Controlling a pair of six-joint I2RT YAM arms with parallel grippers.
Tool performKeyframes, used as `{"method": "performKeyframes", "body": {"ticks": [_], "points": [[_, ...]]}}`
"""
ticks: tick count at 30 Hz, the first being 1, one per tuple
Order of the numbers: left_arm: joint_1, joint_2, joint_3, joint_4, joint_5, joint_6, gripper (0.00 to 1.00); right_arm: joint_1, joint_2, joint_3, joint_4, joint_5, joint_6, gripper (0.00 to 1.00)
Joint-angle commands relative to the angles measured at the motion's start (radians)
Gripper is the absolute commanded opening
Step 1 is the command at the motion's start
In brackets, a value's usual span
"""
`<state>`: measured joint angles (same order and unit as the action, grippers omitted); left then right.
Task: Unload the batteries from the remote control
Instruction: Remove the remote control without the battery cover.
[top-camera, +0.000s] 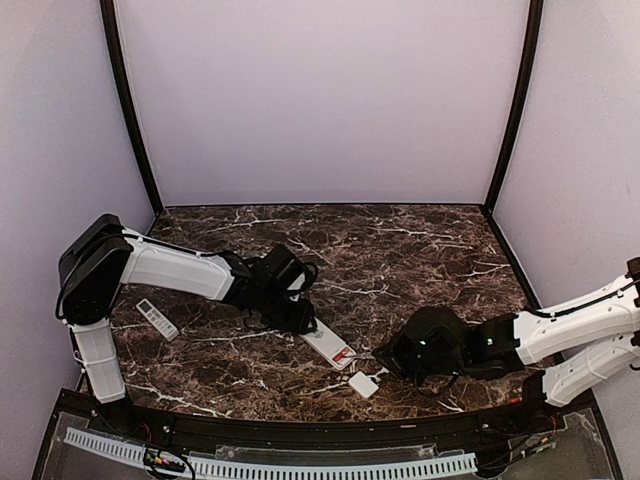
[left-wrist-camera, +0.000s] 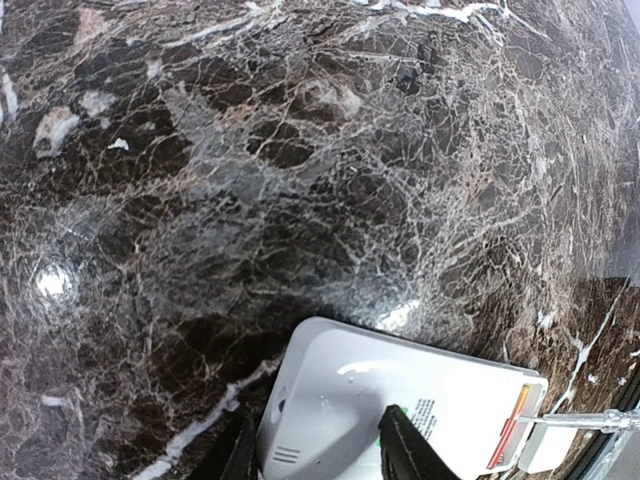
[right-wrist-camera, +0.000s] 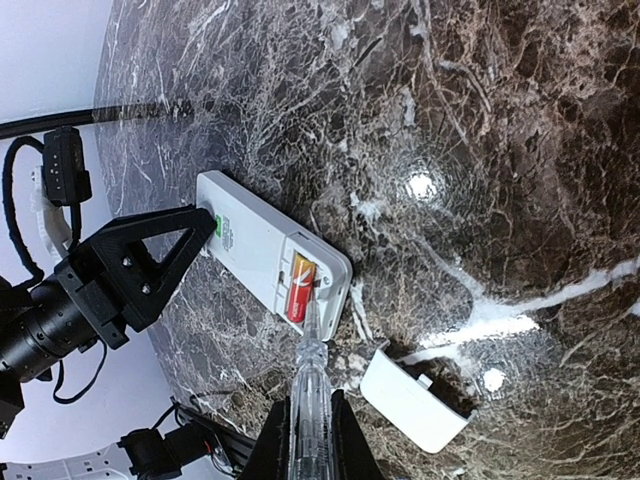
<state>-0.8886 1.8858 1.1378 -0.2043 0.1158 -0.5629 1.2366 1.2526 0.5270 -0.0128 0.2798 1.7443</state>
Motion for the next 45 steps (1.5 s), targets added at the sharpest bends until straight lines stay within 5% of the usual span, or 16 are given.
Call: {"method": "performKeyframes", "body": {"ticks": [1,16,30,45], "points": [[-0.017,0.006,-0.052,-0.045,0.026,-0.017,0.38,0.011,0.056,-0.009,-0.113,0.039,-0.006,0.00],[-0.065,-0.031,-0.099,-0.016,0.045,-0.088,0.33,0.029,0.062,-0.145,0.131,0.072,0.038,0.00],[-0.098,-0.101,-0.191,0.045,0.052,-0.179,0.32,0.034,0.069,-0.278,0.524,0.105,-0.025,0.00],[-0.099,-0.260,-0.198,-0.021,-0.039,-0.180,0.39,0.036,-0.020,-0.258,0.449,0.104,-0.097,0.00]]}}
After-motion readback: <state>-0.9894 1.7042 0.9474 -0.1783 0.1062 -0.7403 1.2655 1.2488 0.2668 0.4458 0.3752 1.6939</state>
